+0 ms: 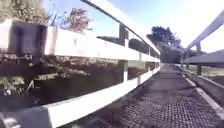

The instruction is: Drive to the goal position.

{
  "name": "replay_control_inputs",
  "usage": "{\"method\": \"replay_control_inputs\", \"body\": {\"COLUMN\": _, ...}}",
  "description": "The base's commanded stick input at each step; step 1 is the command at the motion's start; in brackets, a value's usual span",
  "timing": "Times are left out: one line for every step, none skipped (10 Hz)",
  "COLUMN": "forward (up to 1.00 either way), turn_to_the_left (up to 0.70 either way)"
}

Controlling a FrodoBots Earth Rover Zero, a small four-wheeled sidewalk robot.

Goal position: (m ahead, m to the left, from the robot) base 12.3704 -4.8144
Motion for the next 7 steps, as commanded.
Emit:
{"method": "replay_control_inputs", "body": {"forward": 0.0, "turn_to_the_left": -0.7}}
{"method": "replay_control_inputs", "body": {"forward": 0.0, "turn_to_the_left": -0.7}}
{"method": "replay_control_inputs", "body": {"forward": 0.0, "turn_to_the_left": -0.7}}
{"method": "replay_control_inputs", "body": {"forward": 0.0, "turn_to_the_left": -0.7}}
{"method": "replay_control_inputs", "body": {"forward": 0.0, "turn_to_the_left": -0.7}}
{"method": "replay_control_inputs", "body": {"forward": 0.0, "turn_to_the_left": -0.7}}
{"method": "replay_control_inputs", "body": {"forward": 0.0, "turn_to_the_left": -0.7}}
